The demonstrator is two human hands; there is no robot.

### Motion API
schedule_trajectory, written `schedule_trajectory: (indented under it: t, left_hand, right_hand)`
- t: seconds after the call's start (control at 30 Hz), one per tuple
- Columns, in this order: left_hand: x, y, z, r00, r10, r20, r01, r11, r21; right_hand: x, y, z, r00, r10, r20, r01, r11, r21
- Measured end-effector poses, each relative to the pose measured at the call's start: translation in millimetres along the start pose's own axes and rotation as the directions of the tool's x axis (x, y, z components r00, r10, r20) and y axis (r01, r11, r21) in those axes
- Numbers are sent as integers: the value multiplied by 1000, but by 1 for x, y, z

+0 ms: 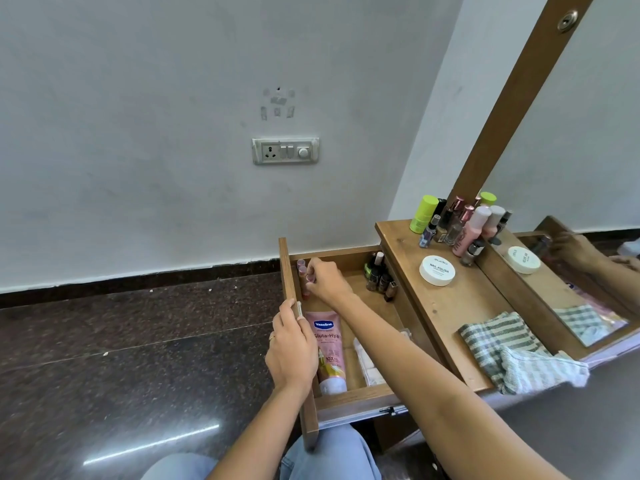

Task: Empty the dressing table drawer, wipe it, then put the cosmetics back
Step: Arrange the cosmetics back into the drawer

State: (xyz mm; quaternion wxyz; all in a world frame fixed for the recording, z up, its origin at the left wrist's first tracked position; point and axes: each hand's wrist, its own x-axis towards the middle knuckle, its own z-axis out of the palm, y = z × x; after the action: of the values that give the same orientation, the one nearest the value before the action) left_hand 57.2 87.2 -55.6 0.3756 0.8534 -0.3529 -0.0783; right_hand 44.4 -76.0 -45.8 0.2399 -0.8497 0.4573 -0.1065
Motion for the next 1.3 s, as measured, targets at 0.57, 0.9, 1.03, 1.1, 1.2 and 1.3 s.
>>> schedule_trajectory:
  t: [0.57, 0.9, 1.03, 1.1, 1.2, 1.3]
  left_hand:
    - [0, 1, -1, 1000, -4, 12, 4, 1000, 5]
    - [0, 0, -1, 1000, -2, 11, 2, 1000, -19]
    - [0, 0, 1, 1000, 1, 7, -1, 1000, -8]
    - [0, 0, 1, 1000, -1, 12, 1, 1000, 0]
    - [-1, 1, 1, 1000, -3, 16, 2, 1000, 17]
    - [-2, 2, 1, 1000, -7, 15, 7, 1000, 25]
  right_hand:
    - [-3, -10, 8, 999, -20, -40, 19, 1000, -25]
    - [-14, 2, -88, 936, 77, -343, -64, 997, 48]
    - [-21, 34, -165, 797, 179, -577, -237, 971, -25]
    - [-21, 56, -190, 743, 210, -635, -328, 942, -72]
    - [-15, 88, -207, 761, 233, -605, -378, 918, -121]
    - [-12, 106, -210, 837, 210, -505, -345, 919, -189]
